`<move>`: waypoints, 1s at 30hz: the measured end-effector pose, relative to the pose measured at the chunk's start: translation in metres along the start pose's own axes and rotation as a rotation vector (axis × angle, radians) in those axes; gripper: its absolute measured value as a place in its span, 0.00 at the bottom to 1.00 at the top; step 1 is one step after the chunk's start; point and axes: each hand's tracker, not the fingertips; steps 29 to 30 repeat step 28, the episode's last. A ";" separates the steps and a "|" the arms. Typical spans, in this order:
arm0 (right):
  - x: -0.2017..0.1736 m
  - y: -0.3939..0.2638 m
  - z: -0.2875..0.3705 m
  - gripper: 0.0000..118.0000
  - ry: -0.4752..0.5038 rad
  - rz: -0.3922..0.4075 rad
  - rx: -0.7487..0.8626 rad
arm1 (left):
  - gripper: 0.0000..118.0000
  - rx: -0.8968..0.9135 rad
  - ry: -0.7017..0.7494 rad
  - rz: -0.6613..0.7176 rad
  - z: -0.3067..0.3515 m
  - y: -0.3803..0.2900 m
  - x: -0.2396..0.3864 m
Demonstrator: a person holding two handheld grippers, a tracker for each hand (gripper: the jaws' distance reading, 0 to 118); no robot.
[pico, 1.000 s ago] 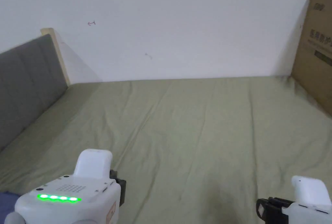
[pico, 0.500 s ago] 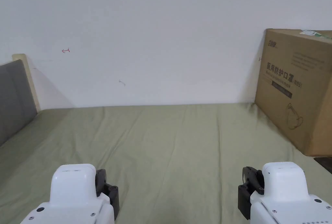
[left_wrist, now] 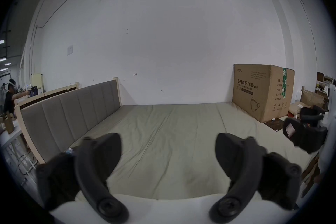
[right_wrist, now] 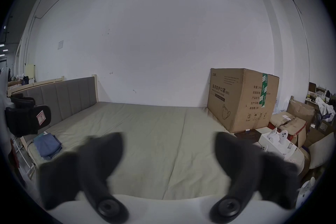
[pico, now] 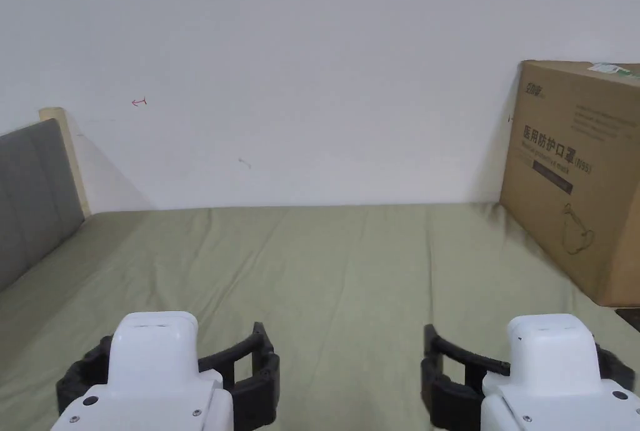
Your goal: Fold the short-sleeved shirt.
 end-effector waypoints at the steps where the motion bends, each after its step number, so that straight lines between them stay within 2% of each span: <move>1: 0.001 -0.001 0.003 1.00 0.000 -0.011 0.016 | 0.92 0.006 0.007 0.010 0.002 0.000 0.000; 8: 0.005 0.004 0.005 1.00 -0.019 0.003 0.034 | 0.92 0.003 -0.037 0.050 0.002 0.006 -0.004; 11: 0.007 0.003 0.004 1.00 -0.016 -0.012 0.024 | 0.91 -0.001 0.019 -0.025 0.002 0.007 0.004; 17: 0.008 0.002 0.003 1.00 -0.030 0.005 0.019 | 0.91 -0.048 -0.116 0.059 -0.001 0.007 -0.003; 21: 0.011 0.001 0.002 1.00 -0.028 -0.003 0.013 | 0.92 -0.050 -0.092 0.057 -0.003 0.007 -0.002; 23: 0.011 0.000 0.000 1.00 -0.026 -0.008 0.009 | 0.92 -0.059 -0.134 0.065 -0.003 0.007 -0.004; 30: 0.014 -0.003 -0.002 1.00 -0.032 -0.003 -0.004 | 0.92 -0.043 -0.077 0.007 0.000 0.006 0.002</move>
